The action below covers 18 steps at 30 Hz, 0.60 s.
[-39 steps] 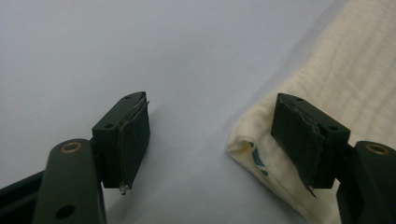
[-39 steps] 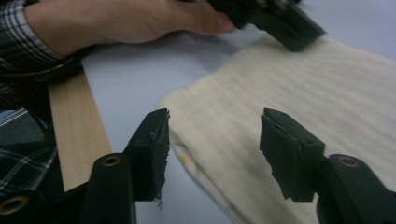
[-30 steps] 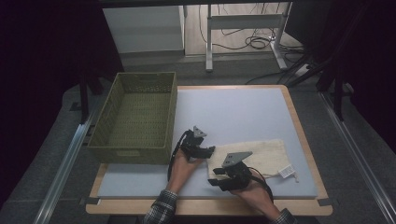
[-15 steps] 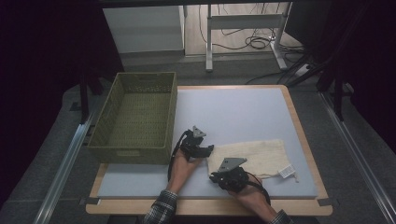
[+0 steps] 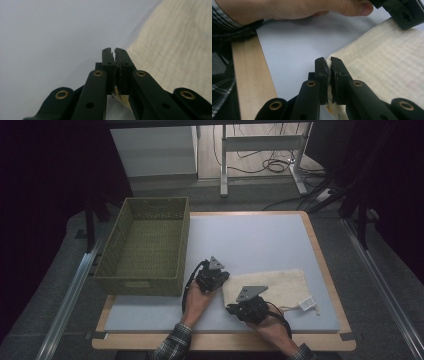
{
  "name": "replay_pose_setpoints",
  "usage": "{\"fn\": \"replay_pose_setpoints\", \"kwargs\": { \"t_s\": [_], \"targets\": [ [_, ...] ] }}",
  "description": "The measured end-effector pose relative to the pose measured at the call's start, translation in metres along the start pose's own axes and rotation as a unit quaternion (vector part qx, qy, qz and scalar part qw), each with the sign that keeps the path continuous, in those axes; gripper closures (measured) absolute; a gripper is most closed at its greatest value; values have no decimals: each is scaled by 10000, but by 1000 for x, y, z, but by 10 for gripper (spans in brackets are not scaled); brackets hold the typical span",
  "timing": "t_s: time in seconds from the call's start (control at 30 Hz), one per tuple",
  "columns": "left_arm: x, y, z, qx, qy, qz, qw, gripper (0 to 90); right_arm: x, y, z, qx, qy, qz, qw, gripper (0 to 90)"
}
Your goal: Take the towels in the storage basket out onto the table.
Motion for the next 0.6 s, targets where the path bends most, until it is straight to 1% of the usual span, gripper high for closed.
{"fn": "replay_pose_setpoints", "kwargs": {
  "t_s": [0.17, 0.3, 0.33, 0.37, 0.4, 0.47, 0.5, 0.53, 0.57, 0.6],
  "targets": [
    [-6, 13, 3, 97, -21, 139, 9999, 867, -20, 5, 4, 84, 41, 245, 9997, 847],
    [-6, 24, 5, 122, -88, 243, 9996, 866, -35, 6, 8, 103, -38, 386, 9992, 847],
    [-5, 27, 6, 158, -102, 255, 9995, 865, -38, 5, 9, 117, -65, 412, 9991, 847],
    [-5, 27, 6, 158, -102, 255, 9995, 865, -38, 5, 9, 117, -65, 412, 9991, 847],
    [-3, 34, 8, 231, -128, 252, 9993, 865, -46, 4, 12, 140, -132, 470, 9987, 847],
    [-1, 42, 11, 288, -166, 279, 9991, 864, -52, 2, 15, 153, -192, 517, 9984, 847],
    [-1, 42, 11, 288, -166, 279, 9991, 864, -56, 1, 17, 199, -222, 544, 9981, 847],
    [3, 49, 14, 353, -220, 310, 9987, 863, -60, -1, 18, 228, -250, 568, 9978, 847],
    [3, 49, 14, 353, -220, 310, 9987, 862, -63, -3, 20, 267, -274, 589, 9975, 847],
    [8, 56, 18, 394, -273, 348, 9982, 861, -66, -5, 22, 301, -290, 612, 9972, 847]
  ]
}}
Point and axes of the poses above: each handheld gripper's, and its own axes: x roughly forward along the jaws, y roughly out of its top, z roughly to its right, the point moved 1 cm from there along x, roughly forward along the jaws, and after that the axes turned 6 degrees about x, right-handed, at the moved point
